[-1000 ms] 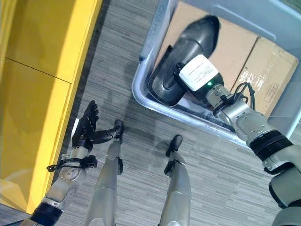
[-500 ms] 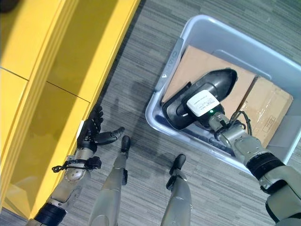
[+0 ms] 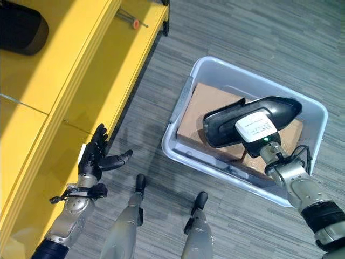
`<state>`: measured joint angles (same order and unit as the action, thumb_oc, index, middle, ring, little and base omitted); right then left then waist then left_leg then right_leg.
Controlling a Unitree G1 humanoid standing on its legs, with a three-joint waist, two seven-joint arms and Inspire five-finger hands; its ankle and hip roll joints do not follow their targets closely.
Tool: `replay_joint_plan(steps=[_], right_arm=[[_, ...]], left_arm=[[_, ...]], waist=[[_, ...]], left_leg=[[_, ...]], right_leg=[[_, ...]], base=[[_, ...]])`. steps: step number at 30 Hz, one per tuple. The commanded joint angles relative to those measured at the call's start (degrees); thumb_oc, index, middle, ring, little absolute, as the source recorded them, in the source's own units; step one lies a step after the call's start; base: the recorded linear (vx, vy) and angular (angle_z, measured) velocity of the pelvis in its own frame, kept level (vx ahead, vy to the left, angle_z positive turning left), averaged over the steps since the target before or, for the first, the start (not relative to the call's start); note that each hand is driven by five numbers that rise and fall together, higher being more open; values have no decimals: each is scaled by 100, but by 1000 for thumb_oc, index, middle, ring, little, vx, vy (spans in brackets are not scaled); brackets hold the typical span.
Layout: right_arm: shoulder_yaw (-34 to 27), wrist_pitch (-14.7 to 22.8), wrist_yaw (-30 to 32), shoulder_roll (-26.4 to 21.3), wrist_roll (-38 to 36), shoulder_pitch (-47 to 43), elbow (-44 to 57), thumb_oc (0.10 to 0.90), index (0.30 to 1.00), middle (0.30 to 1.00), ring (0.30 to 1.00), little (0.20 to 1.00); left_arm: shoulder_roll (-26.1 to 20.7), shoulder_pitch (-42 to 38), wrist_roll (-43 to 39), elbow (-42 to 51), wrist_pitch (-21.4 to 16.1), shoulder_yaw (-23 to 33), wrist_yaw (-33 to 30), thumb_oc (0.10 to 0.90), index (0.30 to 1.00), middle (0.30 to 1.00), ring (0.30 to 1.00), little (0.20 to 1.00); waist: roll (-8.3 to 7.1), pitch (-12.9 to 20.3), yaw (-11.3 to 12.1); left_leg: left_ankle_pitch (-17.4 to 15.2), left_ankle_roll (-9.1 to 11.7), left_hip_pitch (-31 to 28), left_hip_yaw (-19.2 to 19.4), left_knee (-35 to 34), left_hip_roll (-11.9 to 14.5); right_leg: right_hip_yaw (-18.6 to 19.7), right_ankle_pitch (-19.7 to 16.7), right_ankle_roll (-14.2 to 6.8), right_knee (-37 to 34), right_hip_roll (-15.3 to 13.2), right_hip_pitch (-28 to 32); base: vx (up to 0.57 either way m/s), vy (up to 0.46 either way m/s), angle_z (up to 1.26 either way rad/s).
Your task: Move parts from the plastic box to the shelf.
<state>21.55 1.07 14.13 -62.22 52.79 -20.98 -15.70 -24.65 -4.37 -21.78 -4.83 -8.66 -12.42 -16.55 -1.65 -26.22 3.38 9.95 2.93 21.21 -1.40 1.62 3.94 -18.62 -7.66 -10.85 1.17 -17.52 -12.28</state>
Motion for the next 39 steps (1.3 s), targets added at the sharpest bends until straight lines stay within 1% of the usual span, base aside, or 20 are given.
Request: replay_joint_plan(steps=[1,3,4,5,6,8,9,12,13,15,16,18,20,21,22,25,27,33,34,39], right_arm=[[-427,-186,390,-427,-76,-404,377,400,300,300,300,300],[-590,-147,386,-410,-104,-258,501,400,300,300,300,300],[-616,-146,377,-411,-103,-227,521,400,300,300,300,300],[-821,-24,316,-385,-230,-2,734,400,300,300,300,300],[-850,-22,307,-387,-231,32,754,400,300,300,300,300],[-883,76,221,-404,-343,72,857,400,300,300,300,300],[-858,190,97,-426,-465,98,950,400,300,300,300,300],[-821,238,52,-438,-523,80,973,400,300,300,300,300],[-707,412,-114,-466,-717,24,1067,400,300,300,300,300],[-599,456,-163,-466,-821,-57,1079,400,300,300,300,300],[-406,639,-346,-470,-1282,-203,1074,400,300,300,300,300],[-338,692,-386,-452,-1436,-260,1077,400,300,300,300,300],[-172,784,-510,-406,-1784,-426,1036,400,300,300,300,300],[27,909,-703,-393,-2216,-593,1058,400,300,300,300,300],[89,951,-764,-398,-2322,-633,1066,400,300,300,300,300],[411,1054,-975,-528,-2728,-976,1053,400,300,300,300,300],[483,1094,-1038,-552,-2887,-1079,1066,400,300,300,300,300],[769,1192,-1125,-595,-3137,-1378,1045,400,300,300,300,300],[775,1192,-1124,-594,-3138,-1385,1042,400,300,300,300,300],[917,1287,-1094,-568,-3232,-1543,1155,400,300,300,300,300]], left_arm=[[-160,-73,255,468,-382,157,182,900,1000,1000,1000,1000],[-159,-14,275,466,-359,186,243,900,1000,1000,1000,1000],[-163,-8,276,469,-358,183,245,900,1000,1000,1000,1000],[-196,67,350,471,-340,226,349,900,1000,1000,1000,1000],[-198,73,351,476,-339,221,352,900,1000,1000,1000,1000],[-252,91,430,468,-324,234,425,900,1000,1000,1000,1000],[-328,107,619,477,-317,239,476,900,1000,1000,1000,1000],[-373,119,747,508,-322,260,477,900,1000,1000,1000,1000],[-420,114,873,533,-346,266,518,900,1000,1000,1000,1000],[-454,124,956,551,-353,275,519,900,1000,1000,1000,1000],[-633,91,1416,636,-396,278,504,900,1000,1000,1000,1000],[-679,92,1543,653,-414,289,487,900,1000,1000,1000,1000],[-770,58,1752,643,-449,246,493,900,1000,1000,1000,1000],[-850,29,1900,675,-503,236,490,900,1000,1000,1000,1000],[-868,22,1912,664,-514,217,493,900,1000,1000,1000,1000],[-1007,50,2167,712,-558,246,462,900,1000,1000,1000,1000],[-1075,2,2282,748,-594,242,419,900,1000,1000,1000,1000],[-1444,-181,3304,745,-661,115,127,900,1000,1000,1000,1000],[-1442,-183,3306,742,-663,115,124,900,1000,1000,1000,1000],[-1882,-457,4460,760,-766,-211,-117,900,1000,1000,1000,1000]], waist=[[-268,650,68],[-304,759,56],[-307,758,62],[-328,931,15],[-329,932,22],[-346,1069,13],[-361,1190,-4],[-368,1255,-10],[-403,1381,-29],[-415,1437,-44],[-452,1615,-87],[-465,1663,-105],[-496,1752,-129],[-526,1863,-174],[-542,1901,-189],[-579,2056,-239],[-579,2110,-267],[-573,2238,-351],[-572,2237,-350],[-544,2336,-442]], left_leg=[[-176,297,-529,-26,-258,344],[-203,292,-645,-1,-281,358],[-205,292,-656,1,-286,359],[-219,300,-812,39,-347,374],[-216,300,-825,40,-359,374],[-221,302,-957,84,-449,388],[-224,306,-1079,126,-527,404],[-223,310,-1178,156,-599,419],[-251,315,-1277,206,-632,433],[-268,315,-1344,245,-646,444],[-316,319,-1484,313,-662,488],[-332,323,-1527,348,-662,499],[-371,327,-1606,401,-662,543],[-415,334,-1729,474,-662,595],[-421,336,-1764,495,-662,611],[-449,358,-1911,617,-662,686],[-452,365,-1940,642,-662,708],[-478,390,-2045,733,-662,766],[-479,390,-2046,735,-662,766],[-511,402,-2125,815,-662,794]], right_leg=[[-34,-42,-146,256,-122,366],[-30,-38,-150,211,-108,472],[-30,-39,-151,205,-107,483],[-17,-49,-169,130,-84,604],[-19,-52,-170,120,-82,615],[-9,-67,-186,59,-63,717],[12,-70,-195,-6,-36,801],[22,-75,-204,-48,-20,862],[48,-73,-212,-82,11,921],[74,-86,-216,-114,26,968],[132,-88,-225,-171,59,1072],[158,-89,-225,-191,74,1107],[201,-81,-221,-215,102,1150],[292,-77,-209,-240,150,1209],[312,-78,-206,-246,164,1225],[434,-112,-192,-287,244,1288],[472,-122,-189,-289,263,1289],[570,-116,-171,-280,309,1316],[571,-116,-171,-280,310,1316],[644,-113,-177,-300,339,1329]], base=[[47,-7,-5],[42,-8,-7],[62,-4,-10],[48,-3,-8],[63,-2,-8],[46,-6,-8],[48,-6,-7],[41,0,-5],[56,-10,-9],[64,-13,-11],[58,-13,-15],[47,-14,-20],[48,-28,-24],[63,-37,-19],[93,-42,-25],[54,-33,-34],[31,-19,-18],[17,-7,-5],[23,-9,-17],[18,-3,-7]])
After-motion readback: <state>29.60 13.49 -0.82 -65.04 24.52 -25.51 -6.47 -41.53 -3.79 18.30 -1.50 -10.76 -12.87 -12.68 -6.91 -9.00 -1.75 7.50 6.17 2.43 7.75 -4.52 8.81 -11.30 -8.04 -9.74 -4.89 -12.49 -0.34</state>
